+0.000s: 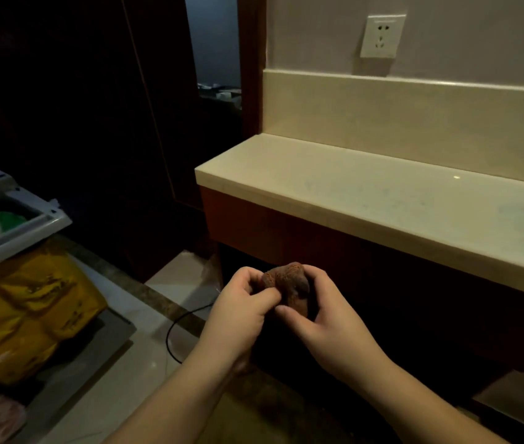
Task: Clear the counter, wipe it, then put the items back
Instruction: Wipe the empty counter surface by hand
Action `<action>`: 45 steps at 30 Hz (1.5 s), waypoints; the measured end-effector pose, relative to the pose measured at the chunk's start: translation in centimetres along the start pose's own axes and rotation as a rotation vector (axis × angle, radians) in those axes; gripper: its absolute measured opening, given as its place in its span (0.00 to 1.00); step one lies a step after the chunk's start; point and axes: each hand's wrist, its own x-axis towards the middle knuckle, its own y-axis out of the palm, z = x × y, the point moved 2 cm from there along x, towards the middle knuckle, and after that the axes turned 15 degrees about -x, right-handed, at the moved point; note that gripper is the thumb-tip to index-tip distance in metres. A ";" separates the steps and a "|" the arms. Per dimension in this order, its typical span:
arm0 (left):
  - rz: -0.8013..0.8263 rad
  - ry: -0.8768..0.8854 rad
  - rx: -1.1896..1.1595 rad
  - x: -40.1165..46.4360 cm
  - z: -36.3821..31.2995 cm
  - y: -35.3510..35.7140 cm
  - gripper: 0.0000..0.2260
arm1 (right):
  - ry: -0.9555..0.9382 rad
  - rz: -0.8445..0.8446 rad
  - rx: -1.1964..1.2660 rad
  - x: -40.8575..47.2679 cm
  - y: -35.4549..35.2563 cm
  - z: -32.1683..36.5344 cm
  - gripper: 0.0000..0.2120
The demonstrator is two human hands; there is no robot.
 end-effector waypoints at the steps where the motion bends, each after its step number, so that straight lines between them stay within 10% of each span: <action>1: 0.002 -0.017 -0.011 0.8 -0.3 -0.4 0.06 | -0.032 0.001 -0.057 1.0 0.2 0.3 0.29; 8: 0.011 -0.013 0.048 4.9 -1.8 -2.0 0.08 | -0.308 -0.043 -0.575 7.5 0.4 1.2 0.26; 18: 0.080 0.001 -0.104 15.7 -5.6 -4.4 0.08 | -0.482 -0.002 -0.672 22.0 -0.8 1.4 0.17; 24: 0.036 0.144 0.030 24.4 -8.2 -6.6 0.11 | -0.467 0.156 -0.558 34.0 -2.1 1.5 0.06; 32: -0.419 0.242 0.258 35.0 -6.8 -12.0 0.08 | -0.231 0.190 -0.543 48.3 -2.5 -3.8 0.13; 45: -0.273 0.149 0.351 44.2 -4.3 -15.7 0.09 | -0.206 0.100 -0.796 55.3 3.6 -6.8 0.15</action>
